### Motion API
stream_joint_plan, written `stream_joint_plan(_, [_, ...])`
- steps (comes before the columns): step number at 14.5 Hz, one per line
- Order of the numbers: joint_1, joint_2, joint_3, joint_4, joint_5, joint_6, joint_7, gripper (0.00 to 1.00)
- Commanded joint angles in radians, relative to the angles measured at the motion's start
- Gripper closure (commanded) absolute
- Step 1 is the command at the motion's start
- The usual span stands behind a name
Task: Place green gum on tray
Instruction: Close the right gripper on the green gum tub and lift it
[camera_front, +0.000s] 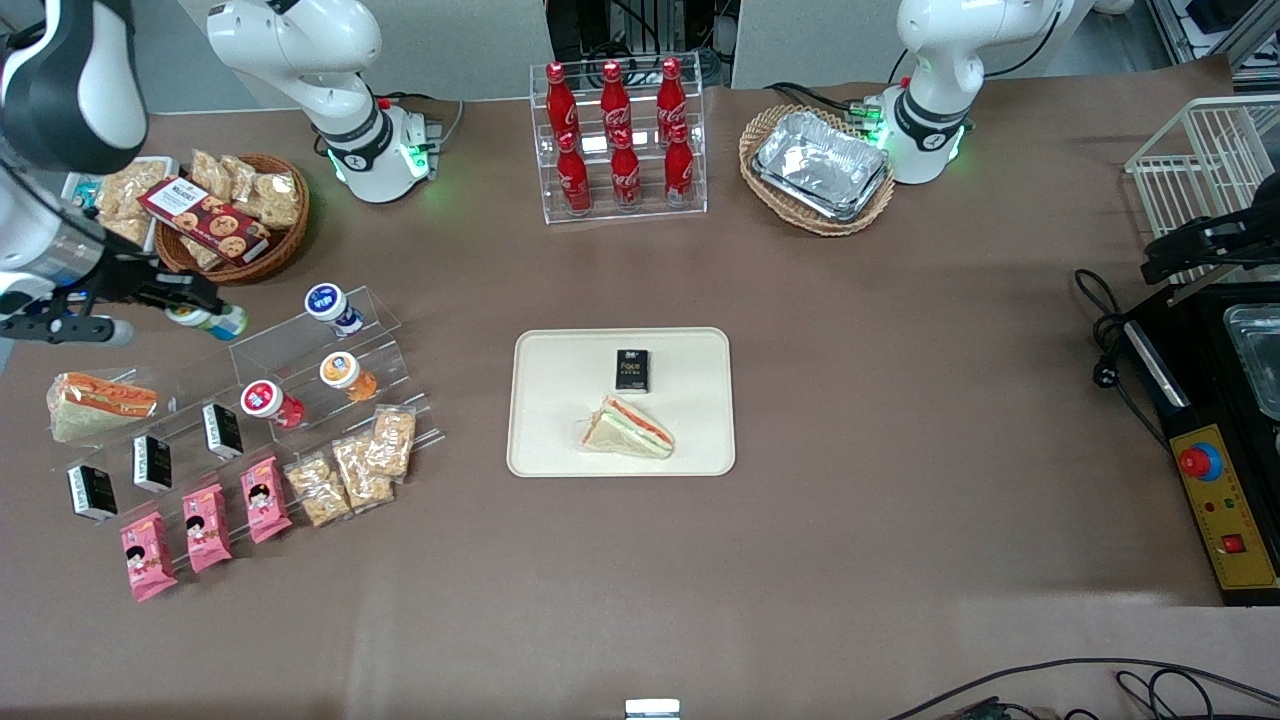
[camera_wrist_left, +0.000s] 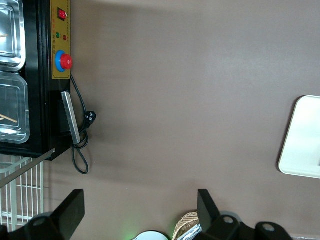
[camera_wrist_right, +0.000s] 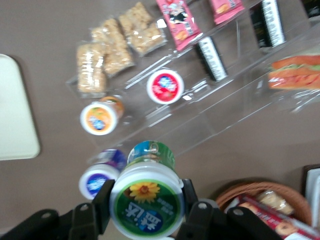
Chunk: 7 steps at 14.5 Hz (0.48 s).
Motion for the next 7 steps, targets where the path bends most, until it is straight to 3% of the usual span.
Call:
stream_joint_plan(1, [0.122,0.022,-0.001,0.062,0.062,-0.05,0.214,0.62])
stream_joint_plan(7, [0.282,0.079,-0.001,0.068,0.111,0.046,0.49,0.62])
